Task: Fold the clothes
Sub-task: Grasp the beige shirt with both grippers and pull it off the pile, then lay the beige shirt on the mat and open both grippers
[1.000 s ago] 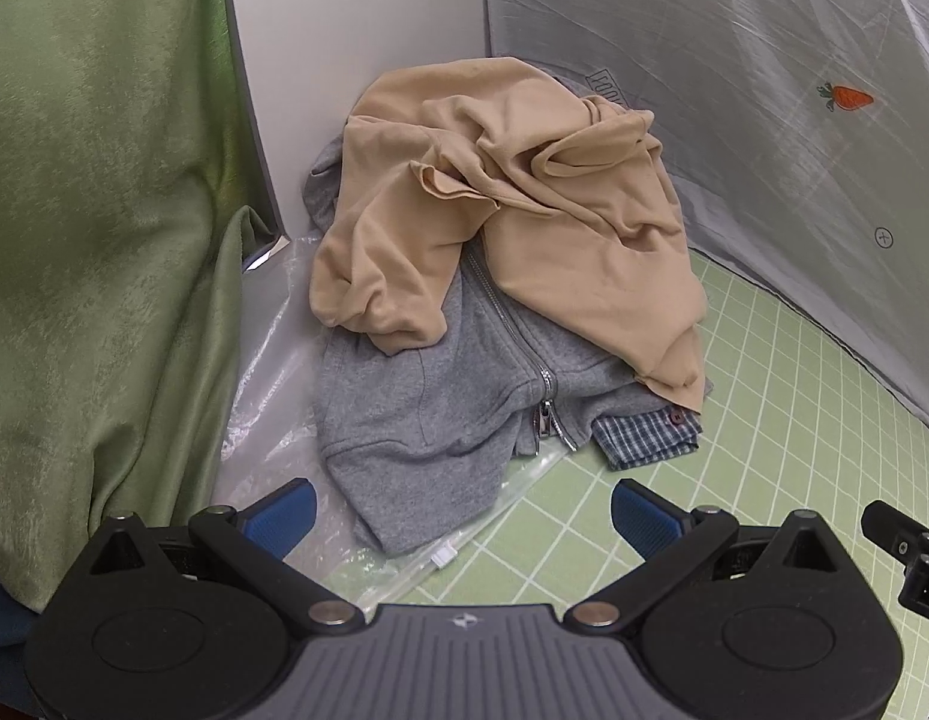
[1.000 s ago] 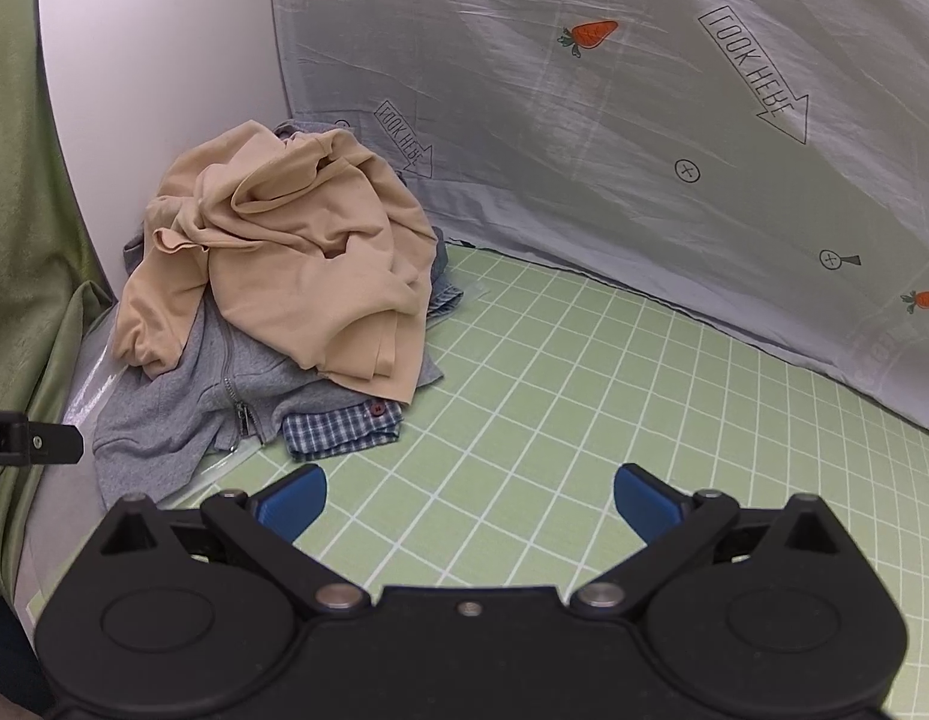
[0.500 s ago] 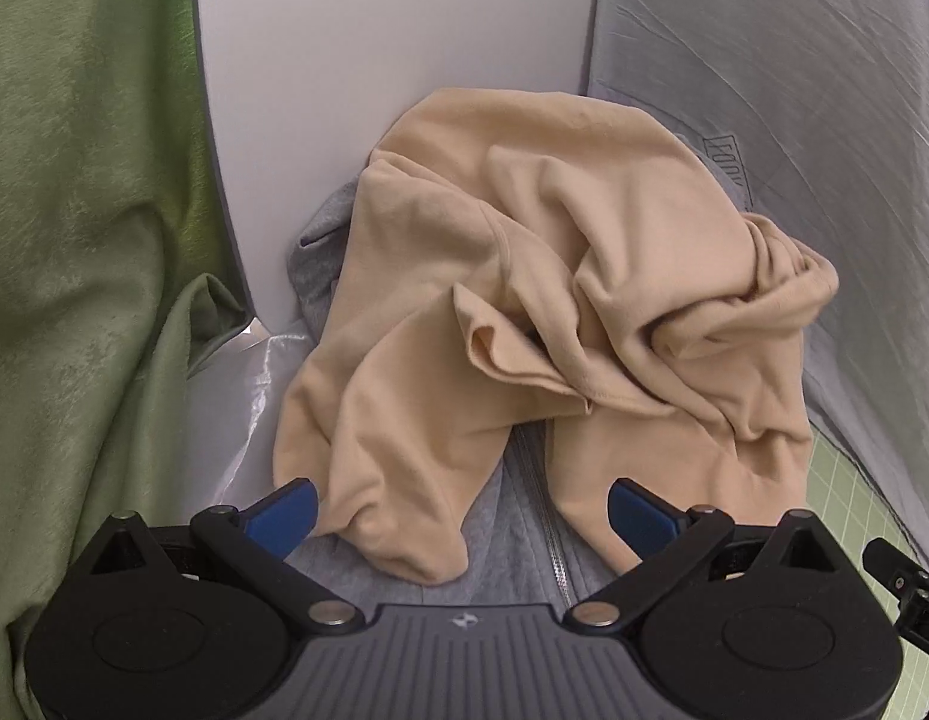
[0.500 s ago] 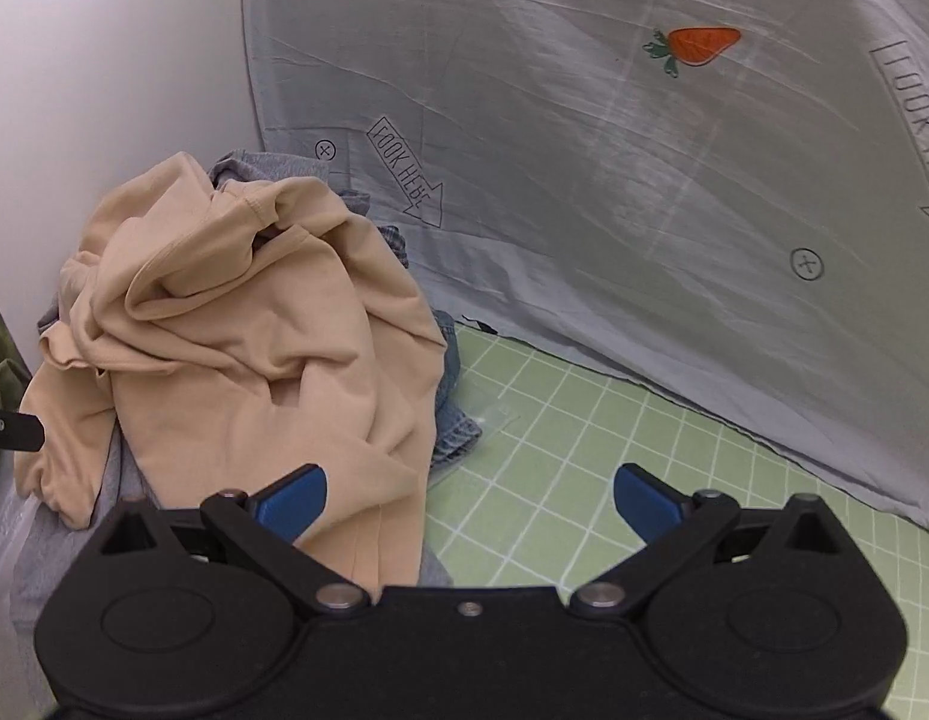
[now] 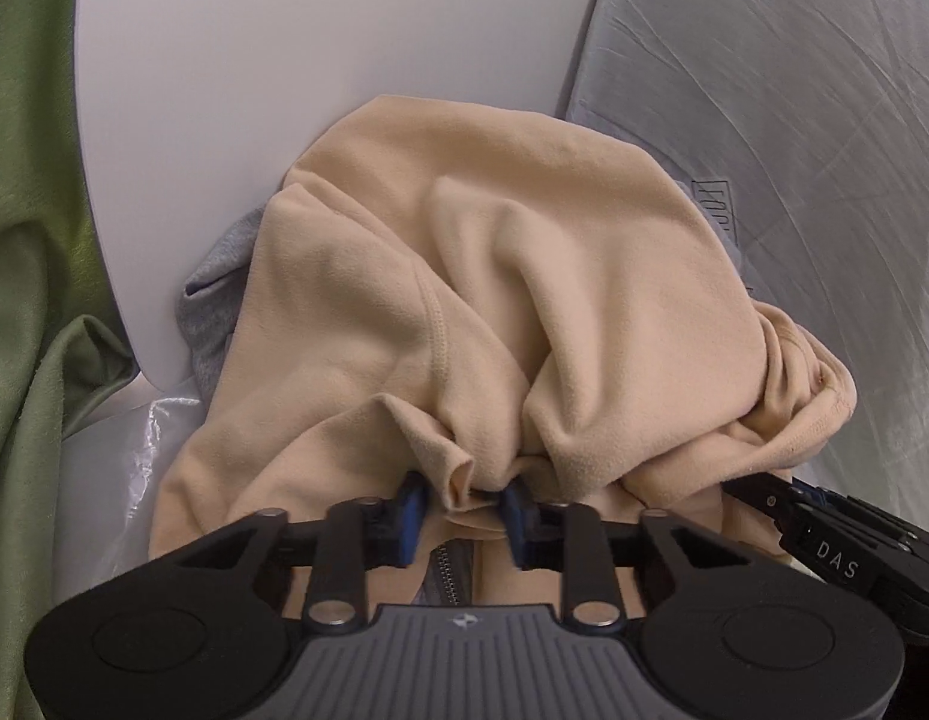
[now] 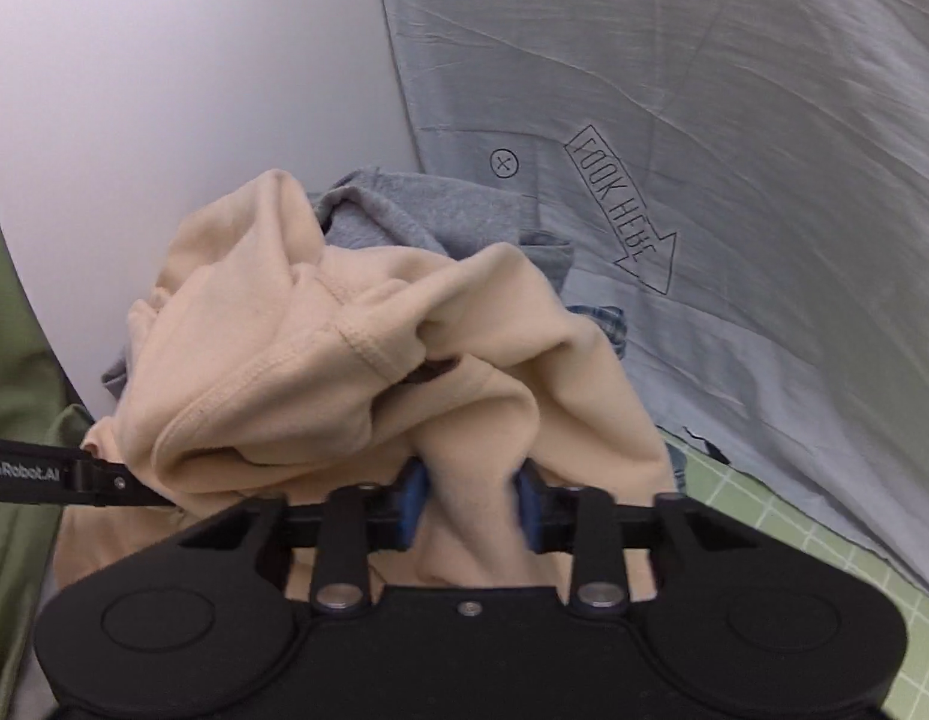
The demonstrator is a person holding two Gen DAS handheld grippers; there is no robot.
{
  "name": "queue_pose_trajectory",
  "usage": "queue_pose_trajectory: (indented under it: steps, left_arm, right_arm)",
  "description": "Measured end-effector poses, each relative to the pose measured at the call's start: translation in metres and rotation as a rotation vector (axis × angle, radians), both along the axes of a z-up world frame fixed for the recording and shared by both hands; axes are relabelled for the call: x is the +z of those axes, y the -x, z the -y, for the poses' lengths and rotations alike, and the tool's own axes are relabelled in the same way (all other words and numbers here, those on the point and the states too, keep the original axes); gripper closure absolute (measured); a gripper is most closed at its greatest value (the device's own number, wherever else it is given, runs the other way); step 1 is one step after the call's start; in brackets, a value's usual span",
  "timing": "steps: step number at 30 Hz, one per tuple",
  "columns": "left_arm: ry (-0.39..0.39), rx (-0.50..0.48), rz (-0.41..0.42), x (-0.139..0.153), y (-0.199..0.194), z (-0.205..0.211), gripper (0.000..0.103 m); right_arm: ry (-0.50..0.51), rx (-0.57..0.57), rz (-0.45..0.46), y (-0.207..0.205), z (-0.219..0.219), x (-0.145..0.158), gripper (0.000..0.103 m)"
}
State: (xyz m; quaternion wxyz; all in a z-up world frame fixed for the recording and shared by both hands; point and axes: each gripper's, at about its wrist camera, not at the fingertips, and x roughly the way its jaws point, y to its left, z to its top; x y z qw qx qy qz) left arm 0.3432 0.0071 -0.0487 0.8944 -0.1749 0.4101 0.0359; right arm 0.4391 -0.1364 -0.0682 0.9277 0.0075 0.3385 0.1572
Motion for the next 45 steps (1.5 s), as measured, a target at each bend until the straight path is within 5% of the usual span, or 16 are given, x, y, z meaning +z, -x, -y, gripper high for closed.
queue_pose_trajectory:
  steps: [8, 14, 17, 22, 28, 32, 35, 37, 39, 45]
  left_arm:
    - [-0.046, -0.123, 0.046, 0.02, 0.061, 0.042, 0.098]
    - [-0.069, -0.227, 0.083, 0.037, 0.116, 0.077, 0.099]
    - [-0.08, -0.28, 0.102, 0.045, 0.144, 0.095, 0.099]
    - [-0.046, -0.408, -0.001, 0.015, 0.207, 0.108, 0.098]
    - [-0.027, -0.465, -0.118, -0.012, 0.278, 0.135, 0.098]
    - [-0.033, -0.411, -0.124, -0.01, 0.297, 0.146, 0.096]
    - [-0.038, -0.358, -0.115, -0.006, 0.305, 0.154, 0.088]
    - [-0.041, -0.322, -0.11, -0.004, 0.311, 0.159, 0.061]
    - [-0.045, -0.292, -0.101, -0.001, 0.314, 0.163, 0.047]
    - [-0.072, -0.256, -0.162, -0.01, 0.296, 0.178, 0.031]
  right_arm:
    - [0.018, -0.162, 0.063, 0.071, 0.048, 0.015, 0.096]
    - [0.036, -0.408, 0.058, 0.194, 0.13, -0.003, 0.096]
    - [0.087, -0.577, -0.008, 0.285, 0.173, -0.013, 0.096]
    - [0.086, -0.845, -0.23, 0.45, 0.247, -0.05, 0.096]
    - [0.037, -0.948, -0.399, 0.59, 0.29, -0.067, 0.094]
    - [0.002, -0.889, -0.363, 0.602, 0.312, -0.046, 0.084]
    - [0.044, -0.856, -0.312, 0.592, 0.32, -0.03, 0.053]
    - [0.064, -0.844, -0.274, 0.583, 0.329, -0.019, 0.039]
    - [0.077, -0.836, -0.242, 0.571, 0.339, -0.012, 0.028]
    - [0.144, -0.726, -0.204, 0.52, 0.349, -0.009, 0.022]
